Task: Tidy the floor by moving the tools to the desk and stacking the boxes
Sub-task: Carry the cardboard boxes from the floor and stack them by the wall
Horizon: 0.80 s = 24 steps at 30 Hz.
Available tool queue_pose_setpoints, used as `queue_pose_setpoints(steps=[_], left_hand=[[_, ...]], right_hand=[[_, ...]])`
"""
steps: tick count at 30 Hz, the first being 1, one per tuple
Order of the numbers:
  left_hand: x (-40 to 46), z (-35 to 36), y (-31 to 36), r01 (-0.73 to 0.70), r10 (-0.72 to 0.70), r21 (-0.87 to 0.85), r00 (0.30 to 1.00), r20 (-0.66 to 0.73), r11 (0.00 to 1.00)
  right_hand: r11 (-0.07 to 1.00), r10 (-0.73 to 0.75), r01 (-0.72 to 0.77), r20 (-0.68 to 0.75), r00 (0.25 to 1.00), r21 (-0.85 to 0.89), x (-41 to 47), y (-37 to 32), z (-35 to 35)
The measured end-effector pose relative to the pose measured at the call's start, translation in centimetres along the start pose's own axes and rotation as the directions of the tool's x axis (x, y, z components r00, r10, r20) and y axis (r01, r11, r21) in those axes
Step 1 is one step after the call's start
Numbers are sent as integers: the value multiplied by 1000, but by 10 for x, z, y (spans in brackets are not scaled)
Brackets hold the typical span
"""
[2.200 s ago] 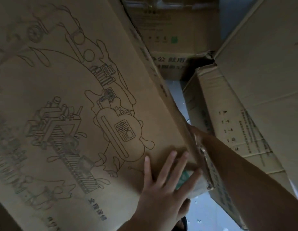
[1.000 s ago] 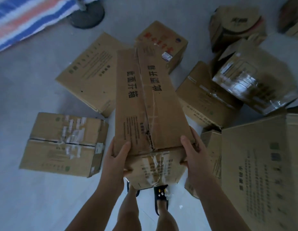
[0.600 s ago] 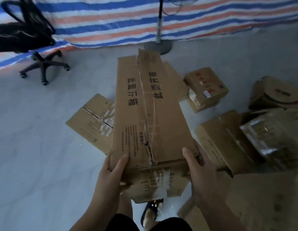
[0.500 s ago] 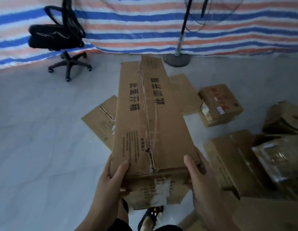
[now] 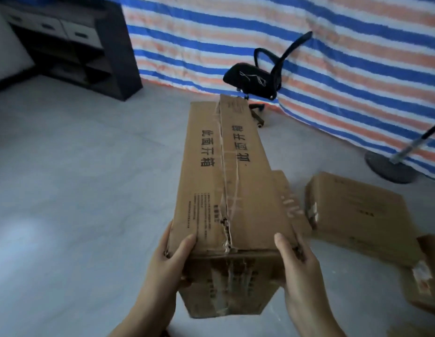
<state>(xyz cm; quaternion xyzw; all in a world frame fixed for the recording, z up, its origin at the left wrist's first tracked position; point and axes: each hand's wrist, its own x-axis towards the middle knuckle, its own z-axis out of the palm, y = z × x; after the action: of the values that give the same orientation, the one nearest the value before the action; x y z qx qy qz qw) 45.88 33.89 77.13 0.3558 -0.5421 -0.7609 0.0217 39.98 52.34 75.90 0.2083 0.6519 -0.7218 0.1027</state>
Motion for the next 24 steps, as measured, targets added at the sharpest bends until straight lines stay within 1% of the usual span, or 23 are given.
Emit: queue_pose_setpoints(steps=[3,5,8,10,16,20,24], left_hand=[[11,-73,27,-63,59,-46,995,-84,997],[14,-113,44,-100,87,-89,988,-131,991],[17,-165,66,-143,111,-152,973,-204,978],[20,-195,79,-178,129,-178,958,-257,968],[48,-260,107,-251,149,-212,903,-402,944],[85,-299,130,-272,127,-247,868,-480,930],[141,-335,162,-286,105,-277,844,-525,917]], right_hand=[[998,-19,23,71,997,-51,-17,11,79],[997,-25,34,146,989,-64,-27,15,126],[995,-11,34,245,969,-92,-37,21,189],[990,-20,59,293,956,-125,-41,25,228],[973,-8,117,478,878,-198,-33,31,330],[967,4,139,557,830,-214,-16,35,401],[962,16,154,611,791,-224,16,37,483]])
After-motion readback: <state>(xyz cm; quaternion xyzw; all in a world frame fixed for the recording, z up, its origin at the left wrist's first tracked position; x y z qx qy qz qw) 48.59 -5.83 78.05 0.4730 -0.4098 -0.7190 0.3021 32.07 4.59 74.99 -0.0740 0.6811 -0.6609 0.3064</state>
